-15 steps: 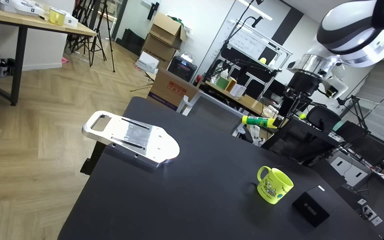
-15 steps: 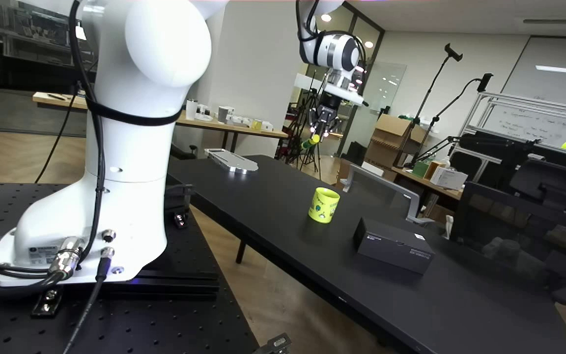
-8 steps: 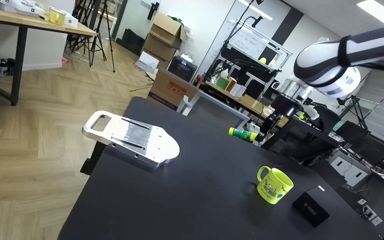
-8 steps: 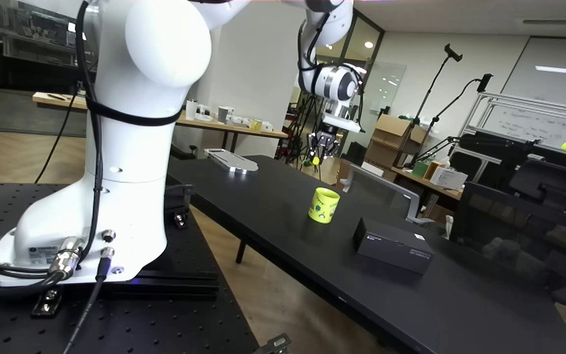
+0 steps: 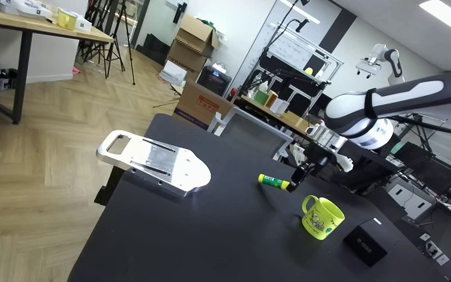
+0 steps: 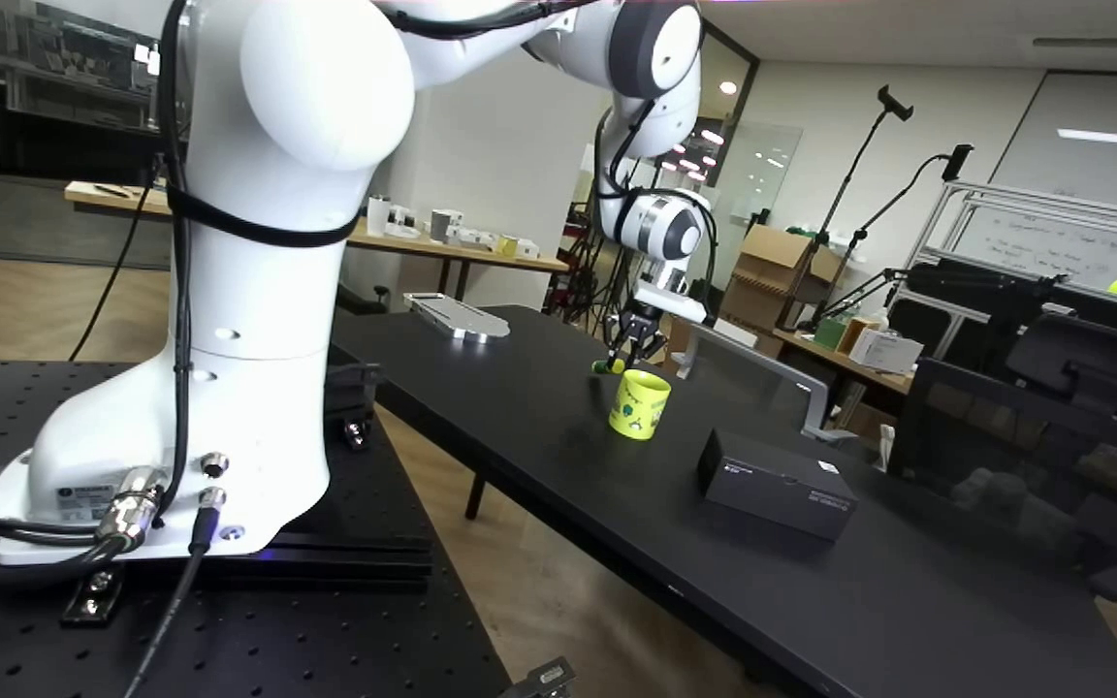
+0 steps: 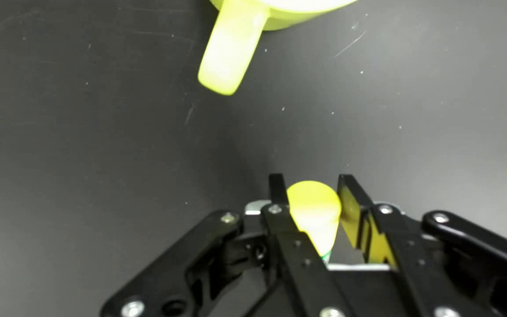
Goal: Remove the glue stick from the cup,place it on the box then the table,back into the cup and lastly on the table
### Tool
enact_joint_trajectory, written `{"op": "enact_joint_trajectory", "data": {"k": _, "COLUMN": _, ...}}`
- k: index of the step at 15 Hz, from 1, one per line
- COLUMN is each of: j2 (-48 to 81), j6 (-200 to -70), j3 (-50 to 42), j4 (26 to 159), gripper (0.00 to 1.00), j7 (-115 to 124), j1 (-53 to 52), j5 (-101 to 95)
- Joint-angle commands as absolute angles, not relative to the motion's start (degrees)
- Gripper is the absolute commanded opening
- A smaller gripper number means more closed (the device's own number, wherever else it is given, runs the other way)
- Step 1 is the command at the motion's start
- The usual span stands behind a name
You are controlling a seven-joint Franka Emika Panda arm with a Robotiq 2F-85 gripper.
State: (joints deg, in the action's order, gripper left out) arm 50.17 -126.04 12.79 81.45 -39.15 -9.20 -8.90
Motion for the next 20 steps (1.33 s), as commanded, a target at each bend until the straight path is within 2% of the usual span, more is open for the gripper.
{"op": "enact_joint_trajectory", "data": {"k": 1, "j2": 54.4, "j6": -123.3, "j3": 12.8, "j4": 75.8, "gripper": 0.08, "j7": -40.1, "j1": -9.0, "j5": -8.4}}
{"op": "enact_joint_trajectory", "data": {"k": 9, "j2": 60.3, "j6": -114.4, "j3": 11.9, "j4": 67.7, "gripper": 0.08, "j7": -40.6, "j1": -10.0, "j5": -9.2}}
{"op": "enact_joint_trajectory", "data": {"k": 10, "j2": 60.3, "j6": -113.3, "j3": 12.0, "j4": 67.1, "gripper": 0.58, "j7": -41.0, "j1": -10.0, "j5": -9.1}}
{"op": "enact_joint_trajectory", "data": {"k": 12, "j2": 59.5, "j6": -111.1, "j3": 12.1, "j4": 66.2, "gripper": 0.64, "j7": -41.1, "j1": -10.6, "j5": -9.3}}
{"op": "enact_joint_trajectory", "data": {"k": 17, "j2": 53.8, "j6": -105.9, "j3": 12.5, "j4": 66.1, "gripper": 0.98, "j7": -40.1, "j1": -12.3, "j5": -8.9}}
{"op": "enact_joint_trajectory", "data": {"k": 18, "j2": 52.2, "j6": -104.2, "j3": 12.7, "j4": 66.9, "gripper": 1.00, "j7": -40.5, "j1": -12.5, "j5": -8.8}}
{"op": "enact_joint_trajectory", "data": {"k": 19, "j2": 55.3, "j6": -107.1, "j3": 12.5, "j4": 65.8, "gripper": 0.87, "j7": -40.9, "j1": -12.1, "j5": -8.7}}
{"op": "enact_joint_trajectory", "data": {"k": 20, "j2": 54.2, "j6": -105.7, "j3": 12.6, "j4": 65.8, "gripper": 0.93, "j7": -40.9, "j1": -12.5, "j5": -8.7}}
